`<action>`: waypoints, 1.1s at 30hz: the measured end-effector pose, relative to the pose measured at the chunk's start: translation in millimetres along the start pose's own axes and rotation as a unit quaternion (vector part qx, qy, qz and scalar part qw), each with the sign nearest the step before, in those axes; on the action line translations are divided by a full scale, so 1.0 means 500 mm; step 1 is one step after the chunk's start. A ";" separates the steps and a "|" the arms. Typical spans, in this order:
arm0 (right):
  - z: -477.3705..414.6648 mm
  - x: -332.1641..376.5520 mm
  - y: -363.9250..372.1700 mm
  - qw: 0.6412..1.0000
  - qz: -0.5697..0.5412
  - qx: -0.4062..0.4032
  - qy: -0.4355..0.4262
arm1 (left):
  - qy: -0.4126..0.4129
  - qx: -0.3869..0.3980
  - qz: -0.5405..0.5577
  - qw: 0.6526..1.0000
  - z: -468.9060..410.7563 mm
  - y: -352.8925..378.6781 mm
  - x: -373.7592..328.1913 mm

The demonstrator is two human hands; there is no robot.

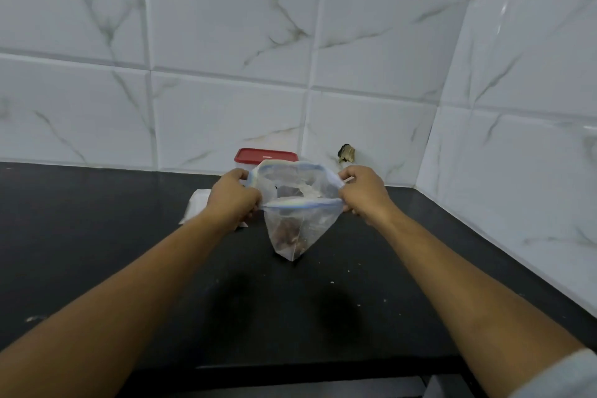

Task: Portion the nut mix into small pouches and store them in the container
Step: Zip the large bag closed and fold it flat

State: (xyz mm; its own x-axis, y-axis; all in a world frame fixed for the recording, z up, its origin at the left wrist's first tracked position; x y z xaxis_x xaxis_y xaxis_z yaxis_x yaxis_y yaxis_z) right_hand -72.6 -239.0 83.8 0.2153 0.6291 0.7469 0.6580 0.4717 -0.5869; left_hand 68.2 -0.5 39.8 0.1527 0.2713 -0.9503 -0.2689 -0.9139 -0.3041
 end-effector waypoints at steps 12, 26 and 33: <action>0.045 -0.053 0.024 0.938 -0.295 0.060 0.171 | 0.019 0.080 0.081 0.993 0.025 0.012 -0.038; 0.066 -0.041 0.141 0.864 -0.408 0.177 0.234 | -0.145 0.209 0.189 0.948 0.000 0.077 -0.021; 0.034 -0.035 0.112 0.852 -0.447 0.166 0.218 | -0.205 0.198 0.234 0.930 -0.007 0.083 0.009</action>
State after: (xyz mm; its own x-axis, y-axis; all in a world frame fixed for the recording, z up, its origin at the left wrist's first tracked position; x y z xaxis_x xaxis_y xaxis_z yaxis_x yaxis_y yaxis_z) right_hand -51.7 -213.0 32.7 0.0308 -0.3274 0.9444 0.4744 0.8364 0.2745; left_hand 60.8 -38.4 23.3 -0.4220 0.0383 -0.9058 -0.5562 -0.7999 0.2253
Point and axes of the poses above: each hand's wrist, its own z-axis away from the middle knuckle, its own y-axis out of the palm, x = y × z, the point moved 10 cm from there along -z, towards the middle knuckle, and after that the axes turned 2 degrees about -y, right-handed, at the moved point
